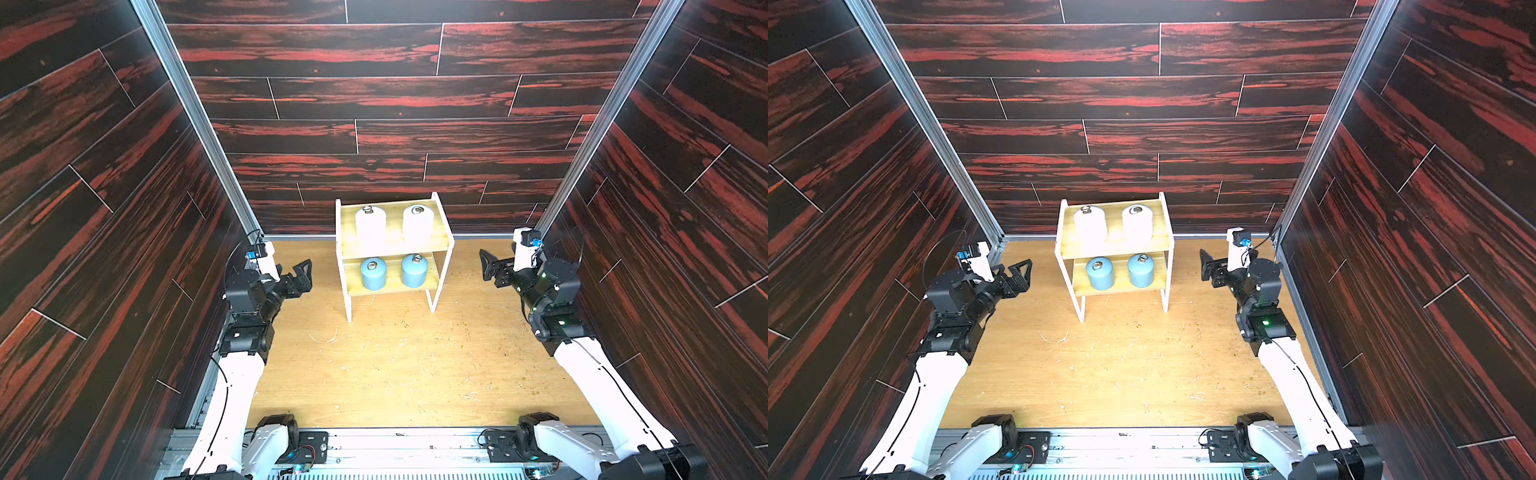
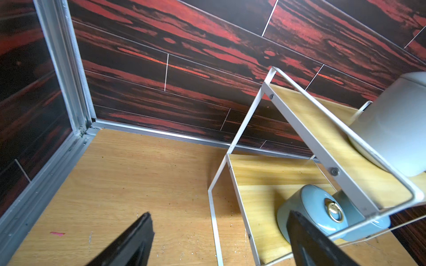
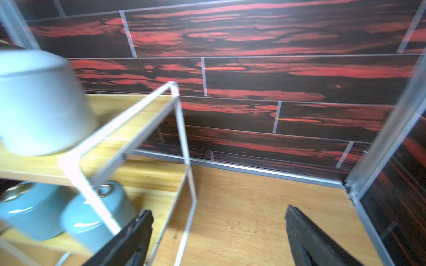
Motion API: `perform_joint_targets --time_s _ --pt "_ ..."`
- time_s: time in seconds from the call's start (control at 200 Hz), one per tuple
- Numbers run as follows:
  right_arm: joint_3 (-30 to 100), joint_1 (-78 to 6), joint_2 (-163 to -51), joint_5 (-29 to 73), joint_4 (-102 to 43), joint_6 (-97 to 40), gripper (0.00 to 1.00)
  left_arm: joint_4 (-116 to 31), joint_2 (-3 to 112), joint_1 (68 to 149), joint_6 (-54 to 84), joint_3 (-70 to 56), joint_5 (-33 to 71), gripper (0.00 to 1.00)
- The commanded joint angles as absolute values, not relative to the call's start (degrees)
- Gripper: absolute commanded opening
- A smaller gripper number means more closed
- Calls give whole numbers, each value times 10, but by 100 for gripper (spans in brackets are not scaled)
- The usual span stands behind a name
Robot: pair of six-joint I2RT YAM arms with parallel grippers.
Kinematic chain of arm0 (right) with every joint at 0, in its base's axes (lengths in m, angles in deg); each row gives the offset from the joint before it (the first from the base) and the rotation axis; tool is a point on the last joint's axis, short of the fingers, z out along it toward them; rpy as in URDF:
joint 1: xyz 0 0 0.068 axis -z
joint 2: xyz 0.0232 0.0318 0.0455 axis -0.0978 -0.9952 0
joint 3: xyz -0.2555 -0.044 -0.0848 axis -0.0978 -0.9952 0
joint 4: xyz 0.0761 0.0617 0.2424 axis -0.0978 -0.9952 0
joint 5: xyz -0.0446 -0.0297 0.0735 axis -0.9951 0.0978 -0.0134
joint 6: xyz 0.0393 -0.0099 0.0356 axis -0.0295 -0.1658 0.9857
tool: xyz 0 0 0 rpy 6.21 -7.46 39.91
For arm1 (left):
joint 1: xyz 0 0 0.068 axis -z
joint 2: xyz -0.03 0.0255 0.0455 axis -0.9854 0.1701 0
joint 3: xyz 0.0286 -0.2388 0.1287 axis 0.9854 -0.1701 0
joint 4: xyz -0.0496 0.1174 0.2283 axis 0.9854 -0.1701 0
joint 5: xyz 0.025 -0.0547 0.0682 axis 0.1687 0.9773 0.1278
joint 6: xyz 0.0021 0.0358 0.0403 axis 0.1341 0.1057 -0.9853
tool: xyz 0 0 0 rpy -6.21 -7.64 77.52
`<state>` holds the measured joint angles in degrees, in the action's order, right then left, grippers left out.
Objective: Remove the tea canisters from the shelf
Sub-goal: Pick up the tea canister from the shelf.
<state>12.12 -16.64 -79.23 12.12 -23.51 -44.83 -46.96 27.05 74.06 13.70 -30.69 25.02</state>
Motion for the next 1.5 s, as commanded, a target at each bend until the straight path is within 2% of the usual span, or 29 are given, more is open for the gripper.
perform_joint_targets --time_s 0.0,0.456,0.807,1.498 --pt "156 -179 -786 201 -294 -456 93 -488 279 740 150 -286 278 95" --pt "278 -302 -838 211 -334 -475 94 -485 270 740 163 -295 291 97" --pt "336 -379 -929 141 -306 -472 93 -486 272 740 167 -297 302 98" --pt "378 -422 -999 28 -271 -409 95 -481 269 739 170 -304 314 99"
